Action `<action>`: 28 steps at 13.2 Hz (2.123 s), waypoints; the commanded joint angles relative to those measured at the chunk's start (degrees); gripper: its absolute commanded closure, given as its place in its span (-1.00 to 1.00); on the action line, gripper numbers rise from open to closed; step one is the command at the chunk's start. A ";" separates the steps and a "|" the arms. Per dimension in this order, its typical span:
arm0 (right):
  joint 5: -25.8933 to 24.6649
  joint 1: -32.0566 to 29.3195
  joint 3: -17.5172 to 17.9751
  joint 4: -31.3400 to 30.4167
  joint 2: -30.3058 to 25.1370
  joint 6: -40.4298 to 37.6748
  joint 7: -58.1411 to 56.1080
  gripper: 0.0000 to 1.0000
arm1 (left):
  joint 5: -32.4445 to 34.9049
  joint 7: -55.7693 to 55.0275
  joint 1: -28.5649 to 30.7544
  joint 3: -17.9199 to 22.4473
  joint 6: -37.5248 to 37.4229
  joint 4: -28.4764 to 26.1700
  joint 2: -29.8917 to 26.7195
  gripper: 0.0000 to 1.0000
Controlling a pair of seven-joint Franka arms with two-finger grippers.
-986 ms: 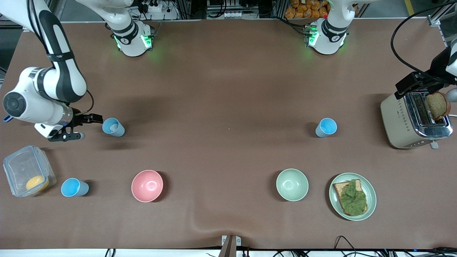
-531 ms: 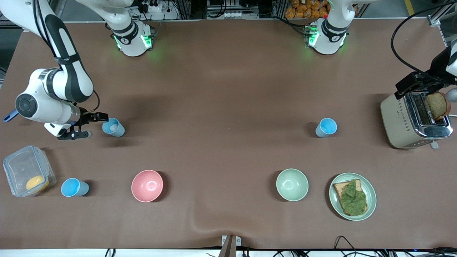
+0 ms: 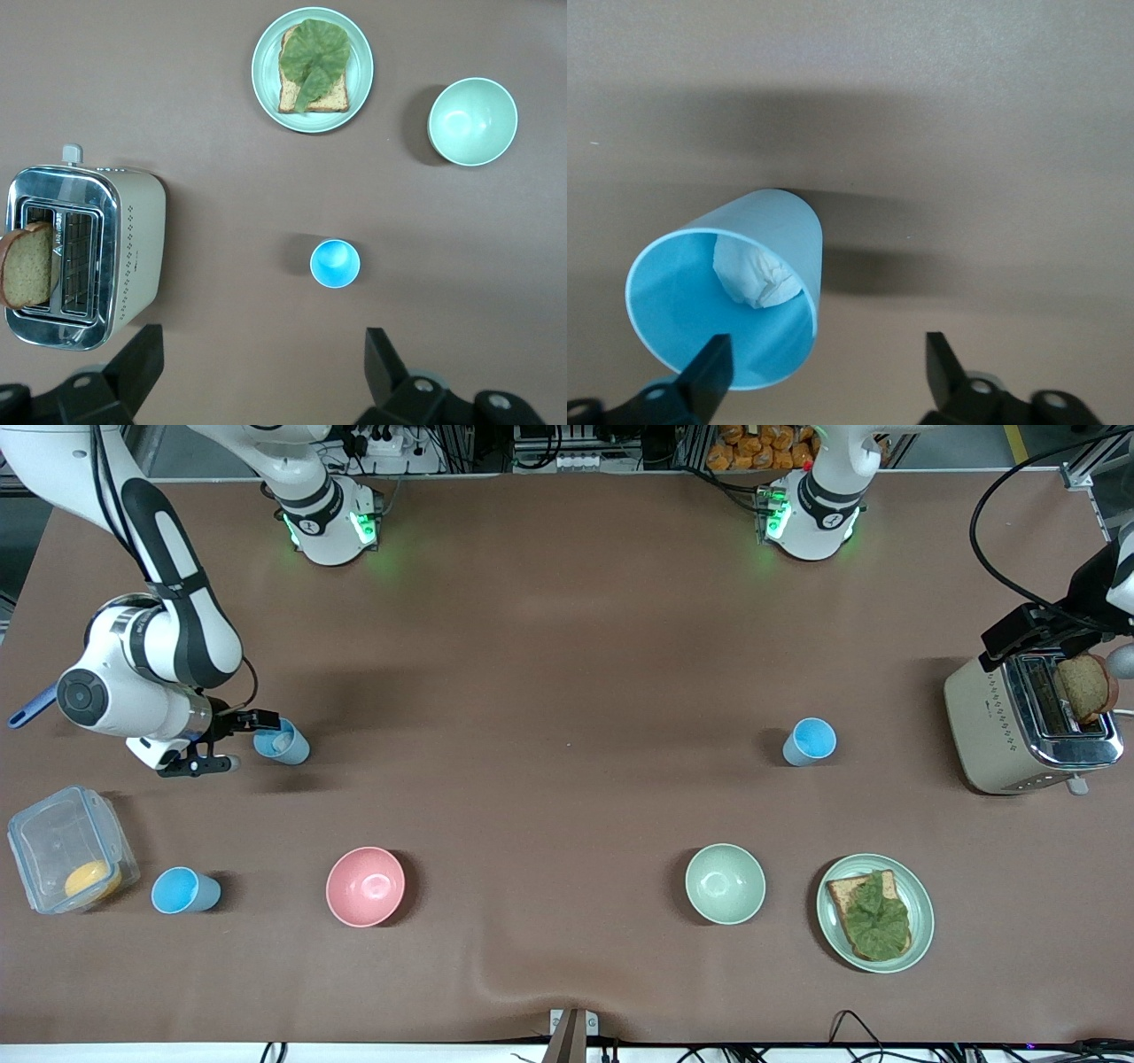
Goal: Stack blue cups with both arms
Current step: 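Reach the right gripper down around the nearby blue paper cup, then close the right gripper on the blue cup, then carry the blue cup with the right gripper to the table middle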
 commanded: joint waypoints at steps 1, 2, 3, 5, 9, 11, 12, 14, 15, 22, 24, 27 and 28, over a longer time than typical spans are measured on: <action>1.26 -0.23 0.16 0.99 0.94 0.15 -0.08 -0.22 | -1.36 -0.26 0.33 -0.07 -0.90 0.75 0.04 -1.00; 1.26 -0.15 0.16 1.17 1.29 0.15 -0.08 0.08 | -1.36 -0.26 0.33 -0.07 -0.90 0.75 0.04 -1.00; 1.26 -0.15 0.16 1.43 1.38 0.15 -0.08 0.30 | -1.36 -0.26 0.33 -0.07 -0.90 0.67 0.04 -1.00; 1.78 0.12 0.25 1.78 1.82 0.15 0.27 0.89 | -1.36 -0.26 0.33 -0.07 -0.90 0.67 0.04 -1.00; 4.07 1.08 0.16 3.97 3.31 -0.37 -0.17 1.00 | -1.36 -0.26 0.33 -0.07 -0.90 0.67 0.04 -1.00; 3.98 2.48 0.16 4.77 3.32 -0.98 0.26 1.00 | -1.36 -0.26 0.33 -0.07 -0.90 0.67 -0.05 -1.00; 4.07 3.27 0.16 5.99 3.23 -2.56 0.53 1.00 | -1.36 -0.26 0.33 -0.07 -0.90 0.67 0.04 -1.00; 4.07 5.90 0.25 10.98 3.23 -9.13 2.97 1.00 | -1.36 -0.26 0.33 -0.07 -0.90 0.67 0.04 -1.00; 4.07 8.01 0.25 13.80 3.23 -12.47 7.08 1.00 | -1.36 -0.26 0.33 -0.07 -0.90 0.67 0.04 -1.00; 11.45 33.31 0.16 31.90 11.82 -17.25 44.16 1.00 | -1.36 -0.26 0.33 -0.07 -0.90 0.67 0.04 -1.00; 11.37 38.68 0.16 37.79 16.66 -17.16 52.09 1.00 | -1.36 -0.26 0.33 -0.07 -0.90 0.67 0.04 -1.00; 11.45 44.74 0.25 42.47 21.76 -10.95 57.03 1.00 | -1.36 -0.26 0.33 -0.07 -0.90 0.67 0.04 -1.00; 11.54 46.16 0.25 42.91 22.65 -8.40 57.48 1.00 | -1.36 -0.26 0.33 -0.07 -0.90 0.67 -0.05 -1.00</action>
